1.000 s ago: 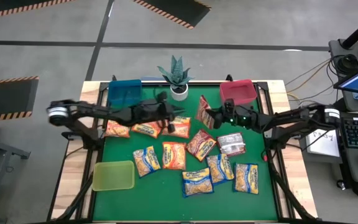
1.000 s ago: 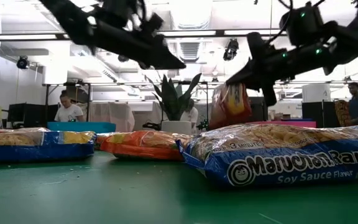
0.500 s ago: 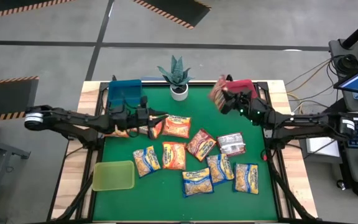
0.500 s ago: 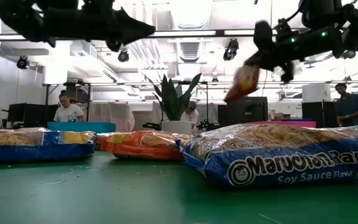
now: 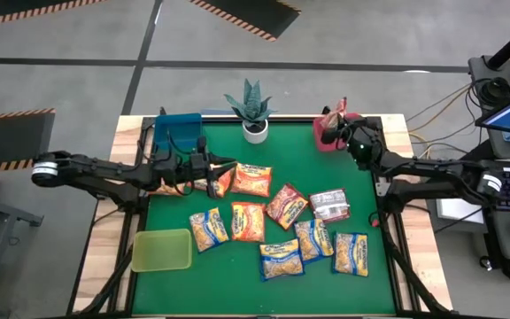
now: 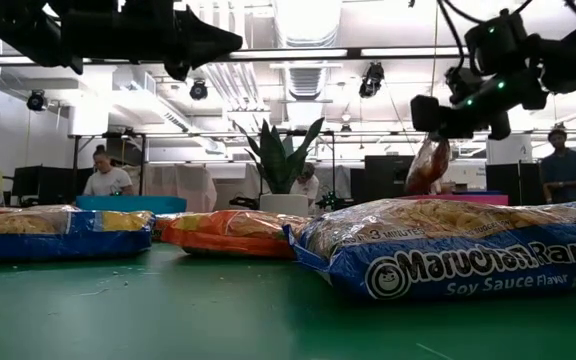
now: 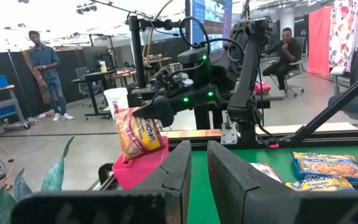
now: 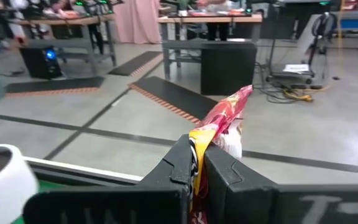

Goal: Sort Maruchan noodles
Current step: Put the red noodle pack into the pink bin

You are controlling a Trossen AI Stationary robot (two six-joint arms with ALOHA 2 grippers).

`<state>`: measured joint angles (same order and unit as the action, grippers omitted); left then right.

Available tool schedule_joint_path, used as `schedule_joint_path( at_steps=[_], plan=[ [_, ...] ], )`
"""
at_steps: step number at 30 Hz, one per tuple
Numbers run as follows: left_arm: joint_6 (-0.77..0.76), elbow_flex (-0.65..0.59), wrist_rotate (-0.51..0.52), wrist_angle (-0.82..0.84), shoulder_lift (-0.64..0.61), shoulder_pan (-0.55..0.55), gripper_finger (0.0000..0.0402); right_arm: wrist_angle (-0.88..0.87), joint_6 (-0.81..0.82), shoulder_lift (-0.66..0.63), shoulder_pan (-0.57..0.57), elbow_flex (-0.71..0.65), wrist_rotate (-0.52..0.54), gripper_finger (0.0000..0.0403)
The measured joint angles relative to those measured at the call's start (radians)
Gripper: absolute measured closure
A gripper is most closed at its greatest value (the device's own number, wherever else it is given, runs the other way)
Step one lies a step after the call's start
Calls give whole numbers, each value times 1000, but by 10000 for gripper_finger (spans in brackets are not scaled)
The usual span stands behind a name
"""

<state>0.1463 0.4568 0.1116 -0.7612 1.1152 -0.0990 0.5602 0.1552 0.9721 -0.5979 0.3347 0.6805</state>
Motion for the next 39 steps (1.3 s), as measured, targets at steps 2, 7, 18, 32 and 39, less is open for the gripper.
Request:
schedule_joint_path(
  at_steps=[2,7,18,32,39],
  plan=[
    [1,0,0,0,0,0,365,22,-9,24,-13,0,-1,394],
    [6,0,0,0,0,0,365,111,-44,81,-19,0,1,394],
    [28,0,1,-1,0,0,365,300,-90,249,-31,0,4,394],
    [28,0,1,0,0,0,365,359,-33,417,-31,0,2,394],
    [28,0,1,6,0,-1,365,359,29,451,-30,0,-8,394]
  ],
)
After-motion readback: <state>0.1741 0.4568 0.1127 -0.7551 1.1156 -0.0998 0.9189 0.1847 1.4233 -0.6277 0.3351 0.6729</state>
